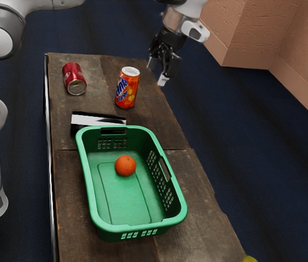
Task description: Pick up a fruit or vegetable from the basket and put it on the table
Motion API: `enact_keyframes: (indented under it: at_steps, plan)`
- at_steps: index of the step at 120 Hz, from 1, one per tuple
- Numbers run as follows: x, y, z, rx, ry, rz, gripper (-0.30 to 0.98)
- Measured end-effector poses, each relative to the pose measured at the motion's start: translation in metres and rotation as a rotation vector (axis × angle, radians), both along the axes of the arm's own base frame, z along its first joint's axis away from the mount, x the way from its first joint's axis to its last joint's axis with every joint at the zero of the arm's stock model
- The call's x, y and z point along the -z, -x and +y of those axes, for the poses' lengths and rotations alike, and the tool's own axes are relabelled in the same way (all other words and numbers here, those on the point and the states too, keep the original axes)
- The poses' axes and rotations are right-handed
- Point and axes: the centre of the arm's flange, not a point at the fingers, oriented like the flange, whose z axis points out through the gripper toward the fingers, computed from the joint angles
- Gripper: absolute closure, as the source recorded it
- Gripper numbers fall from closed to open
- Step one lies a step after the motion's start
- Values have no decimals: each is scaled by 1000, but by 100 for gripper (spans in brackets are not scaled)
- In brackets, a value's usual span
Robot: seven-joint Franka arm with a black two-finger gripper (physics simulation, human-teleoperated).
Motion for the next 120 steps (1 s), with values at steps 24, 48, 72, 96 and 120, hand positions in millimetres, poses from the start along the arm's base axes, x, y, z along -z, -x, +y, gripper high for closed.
enact_keyframes:
  at_steps: [24,48,72,96,120]
  plan:
    - [11,-14,0,9,-24,-48,0]
    - [100,-18,-5,71,-18,63,0]
    - [142,33,-71,242,56,36,0]
    - [168,41,-80,253,87,-10,0]
    - [200,39,-87,243,112,-28,0]
